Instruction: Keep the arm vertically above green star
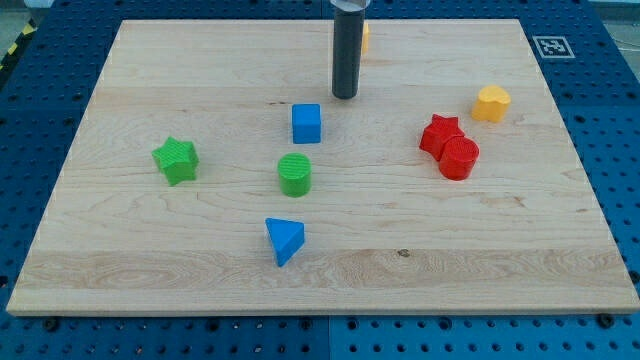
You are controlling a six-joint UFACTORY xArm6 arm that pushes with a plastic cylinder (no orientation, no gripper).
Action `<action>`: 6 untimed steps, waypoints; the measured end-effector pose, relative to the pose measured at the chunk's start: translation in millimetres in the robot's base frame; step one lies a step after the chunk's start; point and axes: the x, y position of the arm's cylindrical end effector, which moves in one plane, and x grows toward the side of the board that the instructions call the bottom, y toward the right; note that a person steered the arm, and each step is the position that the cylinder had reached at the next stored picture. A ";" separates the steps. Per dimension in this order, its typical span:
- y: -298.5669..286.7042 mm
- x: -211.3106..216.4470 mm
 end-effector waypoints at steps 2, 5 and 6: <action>-31.1 0.0; -104.0 -3.4; -122.7 -3.4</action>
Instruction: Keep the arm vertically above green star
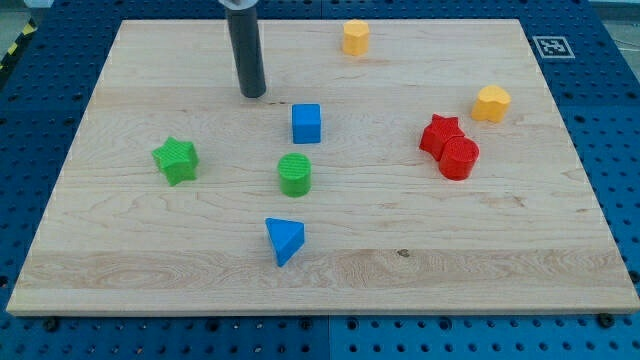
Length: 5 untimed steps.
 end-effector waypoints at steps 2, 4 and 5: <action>-42.9 0.0; -82.3 3.6; -92.1 6.8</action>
